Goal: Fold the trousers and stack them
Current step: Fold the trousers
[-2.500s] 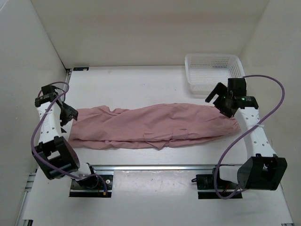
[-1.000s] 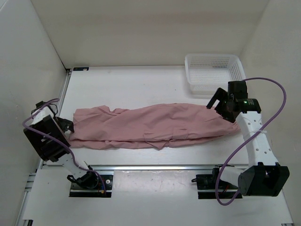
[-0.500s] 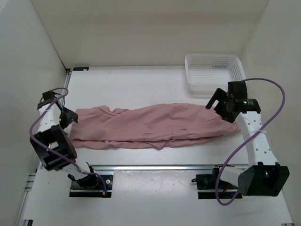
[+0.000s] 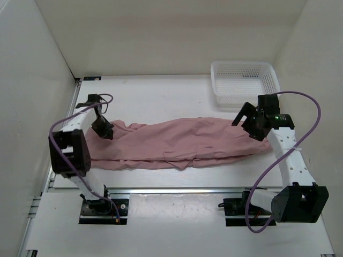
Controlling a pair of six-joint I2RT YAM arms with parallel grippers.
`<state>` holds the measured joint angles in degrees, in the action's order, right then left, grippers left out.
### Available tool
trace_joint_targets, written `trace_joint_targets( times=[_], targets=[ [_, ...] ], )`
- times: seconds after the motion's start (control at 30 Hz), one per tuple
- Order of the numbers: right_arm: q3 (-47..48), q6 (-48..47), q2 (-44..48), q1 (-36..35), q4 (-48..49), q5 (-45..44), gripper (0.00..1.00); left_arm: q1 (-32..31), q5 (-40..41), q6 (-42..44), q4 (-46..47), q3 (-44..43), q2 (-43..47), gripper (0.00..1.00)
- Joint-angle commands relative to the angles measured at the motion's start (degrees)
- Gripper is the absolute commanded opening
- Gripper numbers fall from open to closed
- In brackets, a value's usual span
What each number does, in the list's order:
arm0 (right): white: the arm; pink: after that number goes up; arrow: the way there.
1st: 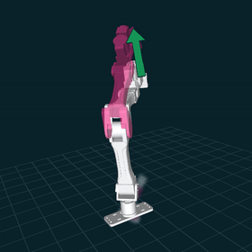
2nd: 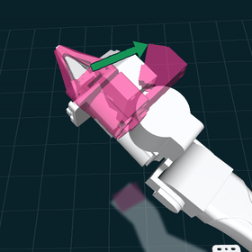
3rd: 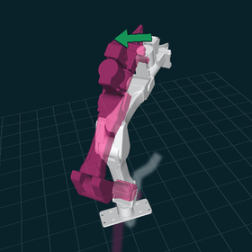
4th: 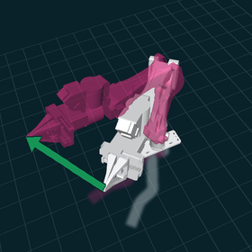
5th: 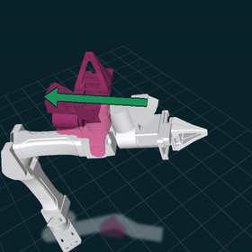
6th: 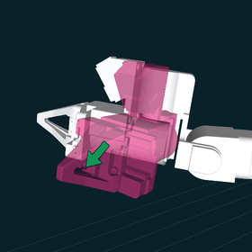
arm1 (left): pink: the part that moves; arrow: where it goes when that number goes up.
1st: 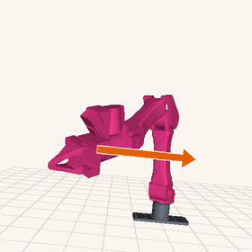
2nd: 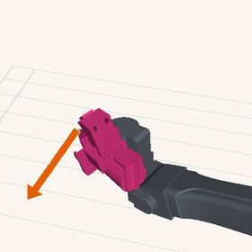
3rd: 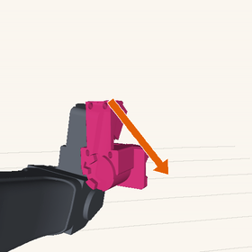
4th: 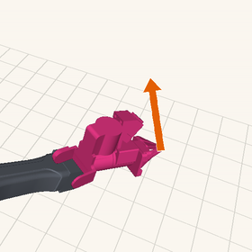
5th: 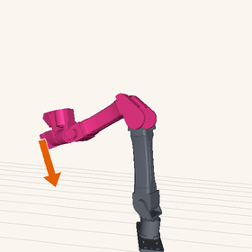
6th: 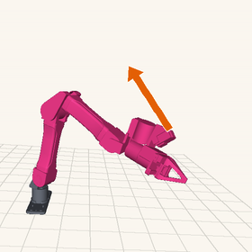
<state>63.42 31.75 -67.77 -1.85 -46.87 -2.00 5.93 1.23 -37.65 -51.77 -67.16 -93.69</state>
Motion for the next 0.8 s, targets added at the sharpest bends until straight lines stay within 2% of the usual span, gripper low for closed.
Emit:
trace_joint_targets(
  times=[0.0,0.17,0.4,0.53,0.57,0.67,0.73,0.77],
  targets=[
    [0.9,-0.1,1.1,0.3,1.2,-0.8,0.98,-1.0,2.1,-3.1,0.4,-3.7,-5.1,0.1],
    [0.9,-0.7,1.6,0.3,-0.7,-3.5,0.98,-1.0,4.7,-2.3,-3.3,-10.7,-18.3,0.1],
    [0.9,-1.9,2.1,1.4,-1.7,-4.7,0.99,-1.0,5.2,2.1,-10.0,-29.9,-30.5,0.14],
    [0.9,-2.4,2.6,2.0,-2.3,-5.7,0.99,-1.5,1.9,4.3,-12.5,-41.7,-34.4,0.23],
    [0.9,-2.4,2.6,2.5,-2.3,-5.7,0.99,-1.5,1.1,5.0,-13.9,-47.0,-35.1,0.27],
    [0.9,-2.4,2.6,2.6,-2.3,-5.7,0.99,-1.5,-0.3,5.6,-15.7,-50.7,-32.8,0.38],
    [0.9,-2.4,1.9,2.6,-2.3,-5.7,0.99,-0.8,-0.4,5.6,-15.7,-50.0,-27.7,0.63],
    [0.9,-2.4,1.9,2.6,-2.3,-5.7,0.99,-0.1,0.3,5.6,-15.0,-49.0,-25.9,0.71]
  ],
)
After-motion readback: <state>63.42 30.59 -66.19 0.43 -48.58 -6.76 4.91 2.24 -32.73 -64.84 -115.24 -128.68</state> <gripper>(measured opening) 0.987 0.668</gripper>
